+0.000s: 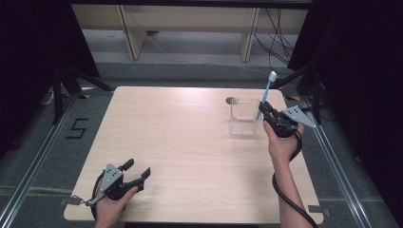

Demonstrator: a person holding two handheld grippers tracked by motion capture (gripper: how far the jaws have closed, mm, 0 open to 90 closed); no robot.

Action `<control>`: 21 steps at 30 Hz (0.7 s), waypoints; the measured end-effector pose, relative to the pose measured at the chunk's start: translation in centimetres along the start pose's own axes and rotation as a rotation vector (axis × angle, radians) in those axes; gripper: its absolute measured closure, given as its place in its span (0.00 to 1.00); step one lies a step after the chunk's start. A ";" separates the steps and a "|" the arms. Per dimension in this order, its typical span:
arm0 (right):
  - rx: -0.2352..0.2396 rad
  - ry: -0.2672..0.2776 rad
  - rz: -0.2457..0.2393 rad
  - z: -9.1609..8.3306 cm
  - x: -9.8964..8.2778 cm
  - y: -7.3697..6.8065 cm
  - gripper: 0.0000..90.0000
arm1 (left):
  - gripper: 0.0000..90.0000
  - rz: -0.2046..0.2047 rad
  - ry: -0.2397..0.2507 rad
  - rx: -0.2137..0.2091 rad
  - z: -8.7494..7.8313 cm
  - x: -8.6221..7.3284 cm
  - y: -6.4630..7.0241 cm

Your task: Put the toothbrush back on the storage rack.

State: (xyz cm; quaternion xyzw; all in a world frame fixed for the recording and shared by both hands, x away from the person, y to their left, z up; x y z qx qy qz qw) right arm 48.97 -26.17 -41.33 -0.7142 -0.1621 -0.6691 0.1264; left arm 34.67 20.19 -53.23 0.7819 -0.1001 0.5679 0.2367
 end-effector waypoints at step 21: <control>-0.064 0.043 0.013 1.3 -0.4 1.0 0.88 | 0.25 -0.006 -0.004 0.001 0.0 0.0 0.0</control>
Point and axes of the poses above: each handheld gripper's, and its own axes: z roughly forward along the jaws, x roughly out of its top, y roughly to its right, the point moved 4 cm from there along z, roughly forward along the jaws, and after that the axes turned 8 degrees about -z, right-handed, at the moved point
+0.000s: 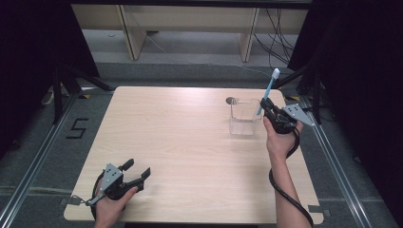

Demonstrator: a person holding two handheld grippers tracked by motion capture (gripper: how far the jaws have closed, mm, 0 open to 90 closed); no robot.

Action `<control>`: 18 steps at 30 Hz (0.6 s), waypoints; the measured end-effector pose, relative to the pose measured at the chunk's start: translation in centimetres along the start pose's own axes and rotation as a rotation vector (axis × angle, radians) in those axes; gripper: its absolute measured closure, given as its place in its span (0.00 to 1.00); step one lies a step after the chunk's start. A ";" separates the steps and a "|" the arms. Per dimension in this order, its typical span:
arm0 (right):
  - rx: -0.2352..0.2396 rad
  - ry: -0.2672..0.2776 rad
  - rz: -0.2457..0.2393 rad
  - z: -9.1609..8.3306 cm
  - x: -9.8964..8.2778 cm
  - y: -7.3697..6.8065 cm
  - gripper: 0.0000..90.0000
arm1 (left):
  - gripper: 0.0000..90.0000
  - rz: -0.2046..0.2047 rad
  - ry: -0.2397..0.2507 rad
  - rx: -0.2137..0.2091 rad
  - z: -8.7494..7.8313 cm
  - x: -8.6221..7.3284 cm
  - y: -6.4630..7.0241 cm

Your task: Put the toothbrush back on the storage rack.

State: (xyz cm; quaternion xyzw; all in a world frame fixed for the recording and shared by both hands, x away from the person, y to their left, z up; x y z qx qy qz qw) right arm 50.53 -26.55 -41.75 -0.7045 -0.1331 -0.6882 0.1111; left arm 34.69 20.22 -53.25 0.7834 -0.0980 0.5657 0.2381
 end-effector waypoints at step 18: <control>-0.025 -0.016 -0.017 0.3 -0.7 0.3 0.88 | 0.26 0.002 0.014 -0.011 0.2 0.0 0.0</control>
Point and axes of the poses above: each handheld gripper's, and its own axes: z roughly forward along the jaws, x roughly out of its top, y roughly to its right, the point moved 4 cm from there along z, roughly forward along the jaws, and after that the axes turned 8 degrees about -z, right-handed, at the moved point
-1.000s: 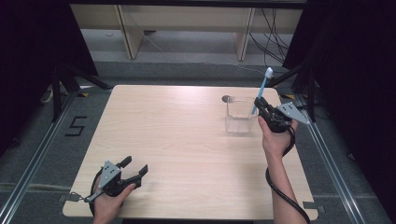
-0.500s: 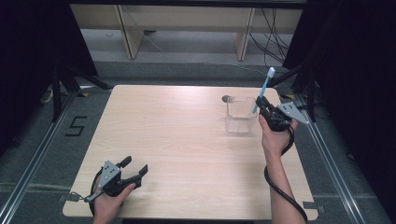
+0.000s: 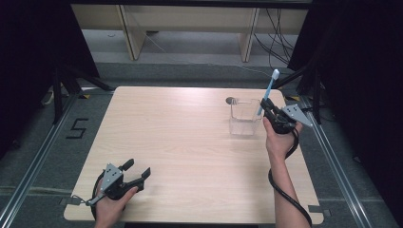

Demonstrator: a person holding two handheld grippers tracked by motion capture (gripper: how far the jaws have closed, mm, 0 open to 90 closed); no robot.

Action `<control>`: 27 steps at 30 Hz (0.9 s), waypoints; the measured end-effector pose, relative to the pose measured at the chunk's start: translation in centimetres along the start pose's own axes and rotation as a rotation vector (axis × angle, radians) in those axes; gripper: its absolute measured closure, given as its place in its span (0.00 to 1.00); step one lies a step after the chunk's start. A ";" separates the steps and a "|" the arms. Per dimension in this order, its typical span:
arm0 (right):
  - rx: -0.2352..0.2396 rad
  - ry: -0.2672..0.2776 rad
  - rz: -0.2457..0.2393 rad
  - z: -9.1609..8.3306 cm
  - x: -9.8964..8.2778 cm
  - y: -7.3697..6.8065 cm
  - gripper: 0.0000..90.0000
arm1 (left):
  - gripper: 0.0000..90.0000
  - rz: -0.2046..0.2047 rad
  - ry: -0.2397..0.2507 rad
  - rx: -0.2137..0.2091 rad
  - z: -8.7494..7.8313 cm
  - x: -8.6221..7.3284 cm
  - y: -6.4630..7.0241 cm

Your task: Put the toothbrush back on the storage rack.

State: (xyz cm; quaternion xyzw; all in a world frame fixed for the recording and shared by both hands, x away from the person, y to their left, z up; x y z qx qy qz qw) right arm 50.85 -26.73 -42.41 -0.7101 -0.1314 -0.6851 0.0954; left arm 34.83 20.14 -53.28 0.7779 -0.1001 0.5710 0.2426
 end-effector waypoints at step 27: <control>-0.023 -0.025 0.016 0.4 -2.0 0.3 0.88 | 0.25 -0.003 -0.011 0.011 -0.2 0.0 0.0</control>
Point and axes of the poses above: each handheld gripper's, and its own axes: z roughly forward along the jaws, x roughly out of its top, y roughly to its right, the point moved 4 cm from there along z, roughly forward along the jaws, and after that the axes turned 8 degrees about -z, right-handed, at the moved point
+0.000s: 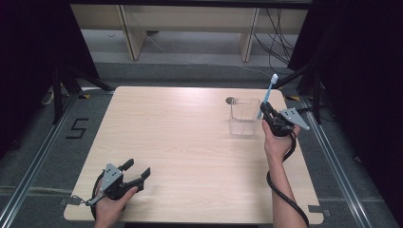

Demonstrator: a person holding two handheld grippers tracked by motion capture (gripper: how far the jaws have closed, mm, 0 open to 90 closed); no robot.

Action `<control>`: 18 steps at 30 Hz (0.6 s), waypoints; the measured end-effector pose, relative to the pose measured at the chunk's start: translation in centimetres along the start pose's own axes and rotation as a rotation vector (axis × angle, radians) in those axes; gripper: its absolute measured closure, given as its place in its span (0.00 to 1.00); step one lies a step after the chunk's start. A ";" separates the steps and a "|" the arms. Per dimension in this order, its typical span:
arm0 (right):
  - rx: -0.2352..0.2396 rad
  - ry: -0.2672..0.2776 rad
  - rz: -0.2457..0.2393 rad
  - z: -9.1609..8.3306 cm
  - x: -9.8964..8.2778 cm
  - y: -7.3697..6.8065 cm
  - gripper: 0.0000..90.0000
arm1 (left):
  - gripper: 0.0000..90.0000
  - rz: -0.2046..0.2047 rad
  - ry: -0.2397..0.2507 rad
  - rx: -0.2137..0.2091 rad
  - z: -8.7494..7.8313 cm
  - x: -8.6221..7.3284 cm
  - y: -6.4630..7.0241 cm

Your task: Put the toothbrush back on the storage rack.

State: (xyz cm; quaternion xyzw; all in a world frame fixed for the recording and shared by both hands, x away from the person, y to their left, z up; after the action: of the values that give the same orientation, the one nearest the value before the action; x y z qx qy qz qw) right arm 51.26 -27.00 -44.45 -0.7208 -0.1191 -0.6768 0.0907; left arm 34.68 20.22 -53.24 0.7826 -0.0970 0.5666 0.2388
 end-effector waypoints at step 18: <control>0.002 0.008 0.003 0.0 -0.9 0.0 0.88 | 0.25 0.000 0.000 0.000 0.0 0.0 0.0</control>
State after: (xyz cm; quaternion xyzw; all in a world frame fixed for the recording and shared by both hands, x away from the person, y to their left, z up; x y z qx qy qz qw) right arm 51.24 -27.02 -45.30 -0.7183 -0.1186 -0.6793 0.0930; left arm 34.68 20.21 -53.24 0.7825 -0.0970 0.5668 0.2387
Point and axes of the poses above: each handheld gripper's, and its own axes: z roughly forward along the jaws, x roughly out of its top, y roughly to its right, the point moved 4 cm from there along z, roughly forward along the jaws, and after that the axes turned 8 degrees about -z, right-handed, at the moved point
